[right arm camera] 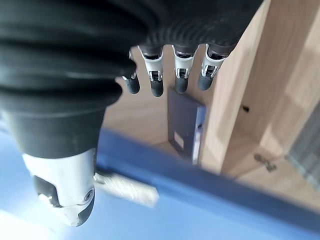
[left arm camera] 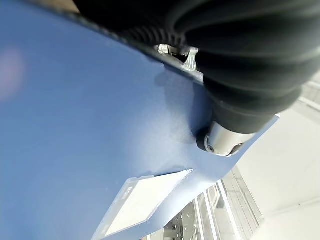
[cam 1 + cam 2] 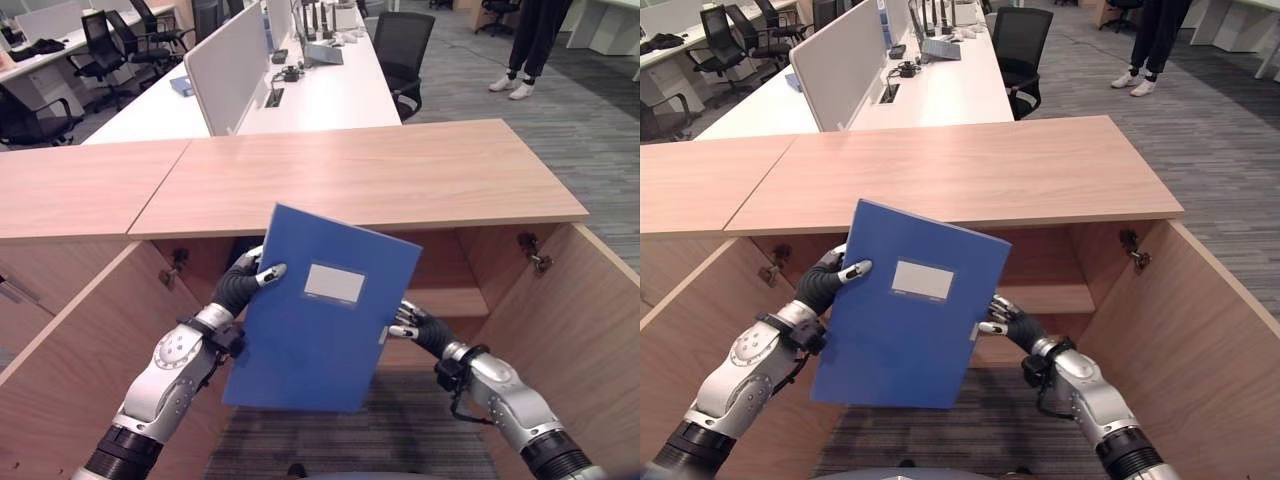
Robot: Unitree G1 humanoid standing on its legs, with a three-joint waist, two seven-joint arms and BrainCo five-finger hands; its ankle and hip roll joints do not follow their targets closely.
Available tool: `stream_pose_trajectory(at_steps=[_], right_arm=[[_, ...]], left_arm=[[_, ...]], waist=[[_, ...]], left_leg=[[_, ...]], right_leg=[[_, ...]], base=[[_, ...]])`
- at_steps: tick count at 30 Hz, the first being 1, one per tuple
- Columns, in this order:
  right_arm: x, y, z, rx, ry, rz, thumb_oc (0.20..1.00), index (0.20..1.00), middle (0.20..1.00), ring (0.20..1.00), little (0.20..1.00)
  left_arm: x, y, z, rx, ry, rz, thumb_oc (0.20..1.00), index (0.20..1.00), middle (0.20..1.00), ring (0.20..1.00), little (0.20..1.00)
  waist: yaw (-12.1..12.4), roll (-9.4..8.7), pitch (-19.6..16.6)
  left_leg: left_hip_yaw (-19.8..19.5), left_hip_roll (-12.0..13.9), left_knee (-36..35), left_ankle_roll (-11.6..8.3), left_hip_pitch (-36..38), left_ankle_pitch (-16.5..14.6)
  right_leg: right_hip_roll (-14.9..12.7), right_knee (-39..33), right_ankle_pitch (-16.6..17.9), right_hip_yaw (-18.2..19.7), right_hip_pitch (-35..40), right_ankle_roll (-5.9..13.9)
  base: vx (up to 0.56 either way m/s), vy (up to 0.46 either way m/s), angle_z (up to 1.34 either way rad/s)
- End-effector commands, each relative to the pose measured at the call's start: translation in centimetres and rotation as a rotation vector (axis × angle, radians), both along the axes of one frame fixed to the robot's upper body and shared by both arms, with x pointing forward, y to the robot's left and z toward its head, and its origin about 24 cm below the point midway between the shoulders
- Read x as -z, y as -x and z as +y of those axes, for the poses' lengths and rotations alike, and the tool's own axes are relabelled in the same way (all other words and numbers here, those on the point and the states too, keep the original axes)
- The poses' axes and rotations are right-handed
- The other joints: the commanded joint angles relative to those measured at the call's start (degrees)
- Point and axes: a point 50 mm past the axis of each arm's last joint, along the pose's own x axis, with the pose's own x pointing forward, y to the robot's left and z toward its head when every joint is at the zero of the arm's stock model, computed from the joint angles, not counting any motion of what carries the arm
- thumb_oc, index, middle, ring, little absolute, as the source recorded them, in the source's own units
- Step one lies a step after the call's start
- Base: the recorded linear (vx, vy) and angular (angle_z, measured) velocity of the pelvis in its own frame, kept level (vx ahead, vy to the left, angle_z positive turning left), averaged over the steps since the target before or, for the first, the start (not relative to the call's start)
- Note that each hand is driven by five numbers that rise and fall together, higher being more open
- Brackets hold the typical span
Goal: Put the empty folder in the office cabinet
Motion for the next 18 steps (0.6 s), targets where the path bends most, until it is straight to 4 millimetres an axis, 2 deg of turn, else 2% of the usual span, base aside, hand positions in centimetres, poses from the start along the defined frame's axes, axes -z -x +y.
stream_pose_trajectory(at_steps=[1, 7, 16, 17, 18], right_arm=[[-2.1, -1.7, 2.2, -0.069, -0.085, -0.089, 1.0, 1.0, 1.0, 1.0, 1.0], [-2.1, -1.6, 4.5, -0.116, -0.154, -0.077, 1.0, 1.0, 1.0, 1.0, 1.0], [-2.7, -1.7, 6.4, -0.129, -0.253, -0.07, 1.0, 1.0, 1.0, 1.0, 1.0], [-2.9, -1.7, 6.9, -0.141, -0.27, -0.07, 0.2, 0.2, 0.2, 0.2, 0.2], [-2.9, -1.7, 6.9, -0.146, -0.275, -0.07, 0.2, 0.2, 0.2, 0.2, 0.2]], left_arm=[[-5.2, -1.8, -1.3, 0.053, 0.028, -0.239, 0.2, 0.2, 0.2, 0.2, 0.2], [-5.1, -1.6, -3.1, 0.121, 0.091, -0.228, 0.2, 0.2, 0.2, 0.2, 0.2], [-4.4, -1.2, -4.7, 0.166, 0.152, -0.185, 0.2, 0.2, 0.2, 0.2, 0.2], [-4.0, -1.3, -5.0, 0.169, 0.164, -0.169, 0.2, 0.2, 0.2, 0.2, 0.2], [-3.9, -1.3, -5.1, 0.171, 0.164, -0.166, 0.2, 0.2, 0.2, 0.2, 0.2]], waist=[[0.0, -2.29, 1.0], [-0.1, -2.43, 1.0], [-0.2, -2.34, 1.2], [-0.3, -2.36, 1.2], [-0.3, -2.39, 1.2]], left_leg=[[1.9, 0.1, 0.7, -1.87, 3.8, -7.7], [2.4, 0.2, 0.7, -1.87, 3.8, -7.6], [2.5, 0.1, 0.7, -1.75, 4.0, -7.6], [2.5, 0.2, 0.7, -1.75, 4.0, -7.7], [2.6, 0.2, 0.7, -1.75, 4.0, -7.6]], right_leg=[[-2.0, 1.4, -6.8, -0.5, 1.7, 1.17], [-1.8, 1.3, -6.7, -0.3, 1.4, 1.16], [-1.7, 1.3, -6.7, -0.3, 1.5, 1.06], [-1.7, 1.3, -6.7, -0.4, 1.6, 1.05], [-1.7, 1.3, -6.8, -0.4, 1.6, 1.03]], base=[[0.0, 0.0, 0.0], [0.0, -0.001, -0.01], [0.0, 0.0, 0.0], [0.0, 0.0, 0.0], [0.0, 0.0, 0.0]])
